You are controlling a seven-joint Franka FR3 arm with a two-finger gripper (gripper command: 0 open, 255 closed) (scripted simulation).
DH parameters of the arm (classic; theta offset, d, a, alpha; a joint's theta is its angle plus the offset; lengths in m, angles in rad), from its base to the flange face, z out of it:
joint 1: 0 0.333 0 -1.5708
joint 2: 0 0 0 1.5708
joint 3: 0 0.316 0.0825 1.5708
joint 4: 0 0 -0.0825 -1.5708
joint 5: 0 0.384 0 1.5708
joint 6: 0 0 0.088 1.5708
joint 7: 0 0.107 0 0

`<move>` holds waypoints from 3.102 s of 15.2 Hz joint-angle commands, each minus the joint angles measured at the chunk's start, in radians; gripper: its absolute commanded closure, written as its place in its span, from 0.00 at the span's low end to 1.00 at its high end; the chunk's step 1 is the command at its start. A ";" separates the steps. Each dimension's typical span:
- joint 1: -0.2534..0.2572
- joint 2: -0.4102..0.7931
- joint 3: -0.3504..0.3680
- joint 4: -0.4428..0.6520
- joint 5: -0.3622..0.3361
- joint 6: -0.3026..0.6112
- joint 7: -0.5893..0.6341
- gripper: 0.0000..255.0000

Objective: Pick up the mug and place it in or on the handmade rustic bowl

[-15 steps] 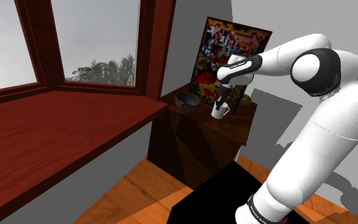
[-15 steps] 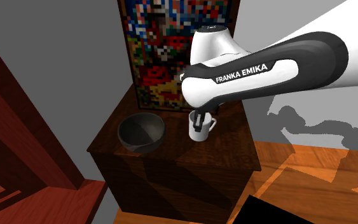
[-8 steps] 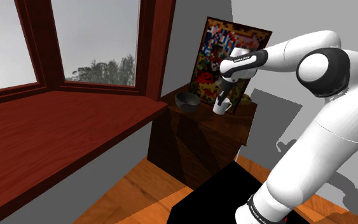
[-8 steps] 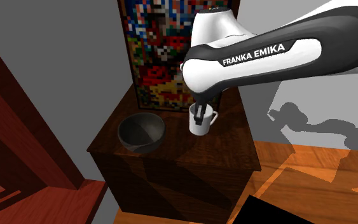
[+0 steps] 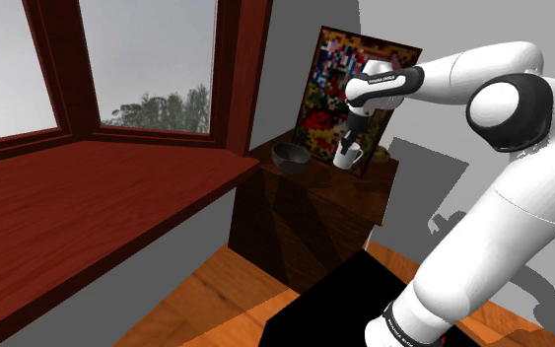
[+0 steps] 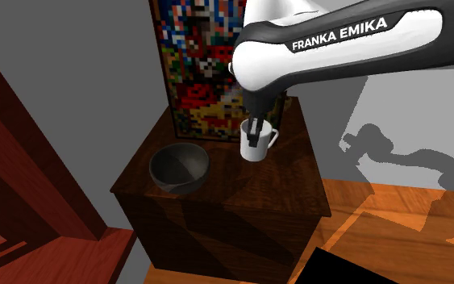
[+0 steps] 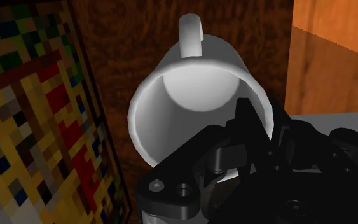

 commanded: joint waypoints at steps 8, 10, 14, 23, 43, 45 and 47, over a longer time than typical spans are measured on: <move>0.003 -0.022 0.004 0.098 -0.007 -0.119 0.003 1.00; 0.003 -0.025 0.004 0.123 -0.007 -0.146 0.002 1.00; 0.027 0.044 0.027 0.224 0.017 -0.186 0.040 1.00; 0.071 0.304 0.082 0.614 0.093 -0.334 0.142 1.00; 0.097 0.440 0.108 0.624 0.122 -0.214 0.196 1.00; 0.099 0.440 0.109 0.597 0.122 -0.187 0.197 1.00; 0.100 0.442 0.109 0.572 0.122 -0.161 0.197 1.00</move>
